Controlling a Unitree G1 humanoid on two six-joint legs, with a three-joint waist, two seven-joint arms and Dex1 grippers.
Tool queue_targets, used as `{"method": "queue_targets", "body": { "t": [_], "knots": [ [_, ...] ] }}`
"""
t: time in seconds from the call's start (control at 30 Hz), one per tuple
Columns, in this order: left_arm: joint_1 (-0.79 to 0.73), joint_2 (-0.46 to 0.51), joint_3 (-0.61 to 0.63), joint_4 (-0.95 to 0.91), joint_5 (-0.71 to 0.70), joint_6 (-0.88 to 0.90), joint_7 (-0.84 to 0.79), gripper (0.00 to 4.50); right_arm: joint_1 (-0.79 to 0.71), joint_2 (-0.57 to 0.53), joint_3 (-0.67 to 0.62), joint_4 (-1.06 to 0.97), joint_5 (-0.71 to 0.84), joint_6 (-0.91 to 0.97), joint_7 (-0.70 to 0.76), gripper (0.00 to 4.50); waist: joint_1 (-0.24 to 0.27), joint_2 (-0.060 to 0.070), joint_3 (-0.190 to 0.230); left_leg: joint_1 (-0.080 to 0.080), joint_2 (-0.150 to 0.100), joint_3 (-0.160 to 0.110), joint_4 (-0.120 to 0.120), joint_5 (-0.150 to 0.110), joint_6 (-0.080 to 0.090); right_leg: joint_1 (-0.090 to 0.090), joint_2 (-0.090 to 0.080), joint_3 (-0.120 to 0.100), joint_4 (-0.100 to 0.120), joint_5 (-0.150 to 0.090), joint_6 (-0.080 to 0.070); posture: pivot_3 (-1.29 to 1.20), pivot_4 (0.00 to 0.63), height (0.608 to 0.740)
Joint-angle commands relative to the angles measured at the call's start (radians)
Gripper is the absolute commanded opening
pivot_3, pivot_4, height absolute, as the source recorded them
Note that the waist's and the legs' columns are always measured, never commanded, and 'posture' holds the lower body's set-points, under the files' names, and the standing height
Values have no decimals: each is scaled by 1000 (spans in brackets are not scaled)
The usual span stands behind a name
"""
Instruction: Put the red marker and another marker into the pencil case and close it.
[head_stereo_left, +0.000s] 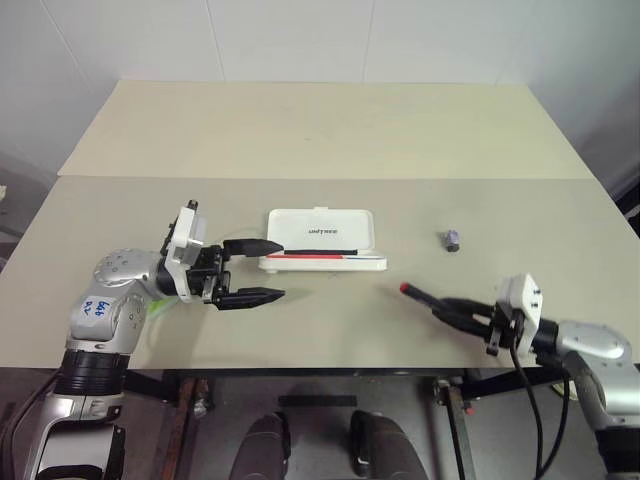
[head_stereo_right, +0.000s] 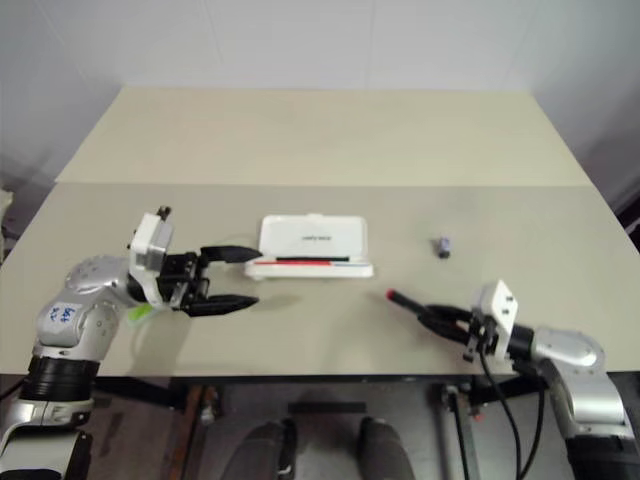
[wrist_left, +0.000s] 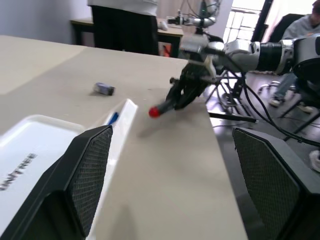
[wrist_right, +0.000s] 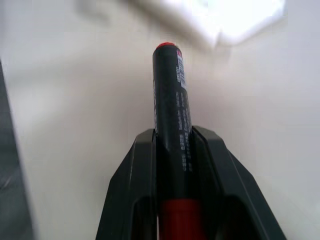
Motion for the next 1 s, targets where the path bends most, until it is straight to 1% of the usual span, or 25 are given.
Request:
{"method": "queue_targets", "body": {
  "t": [0.03,0.17,0.27,0.4,0.53,0.6,0.77,0.83,1.0],
  "knots": [
    [-7,13,39,9,13,-36,9,4017,-91,-21,-15,-64,52,50,-5,657,0,0,0,0,0,0,0,0,0,0,0,0,0,0,0,0,150,740],
    [0,8,56,28,25,-64,24,4017,-270,12,59,-58,51,91,17,657,0,0,0,0,0,0,-1,0,0,-1,-1,0,0,1,1,0,150,740],
    [7,1,62,31,30,-75,36,4017,-363,57,121,-15,34,95,32,657,-1,0,0,-1,0,0,-1,0,0,-3,-1,0,0,1,2,0,150,740],
    [18,-5,70,29,32,-87,56,4017,-488,152,213,137,-29,29,72,657,-3,0,0,-2,-1,1,-2,-1,-1,-5,-1,0,3,5,10,0,150,740],
    [26,-10,74,23,33,-92,73,4017,-562,222,263,288,-85,-53,108,657,-1,0,0,-5,-3,4,-2,-1,-1,-11,0,0,8,5,9,0,150,740],
    [28,-11,74,20,33,-94,80,4017,-590,250,274,351,-104,-86,119,657,-3,0,0,-4,-3,6,-1,-1,-1,-12,0,0,10,5,9,0,150,740],
    [61,-17,85,-21,29,-93,117,4017,-709,369,305,604,-183,-222,125,657,-17,0,0,-3,-3,7,0,0,-2,-12,1,2,14,5,9,0,150,740],
    [68,-18,89,-33,27,-91,129,4017,-743,399,303,673,-200,-261,126,657,-27,0,0,-2,-2,7,0,0,-2,-13,1,2,16,5,9,0,150,740],
    [83,-19,93,-57,24,-87,152,4017,-789,452,300,781,-232,-328,126,657,-29,0,0,-2,-2,8,0,0,-3,-14,1,3,18,4,8,0,150,740]
  ]
}}
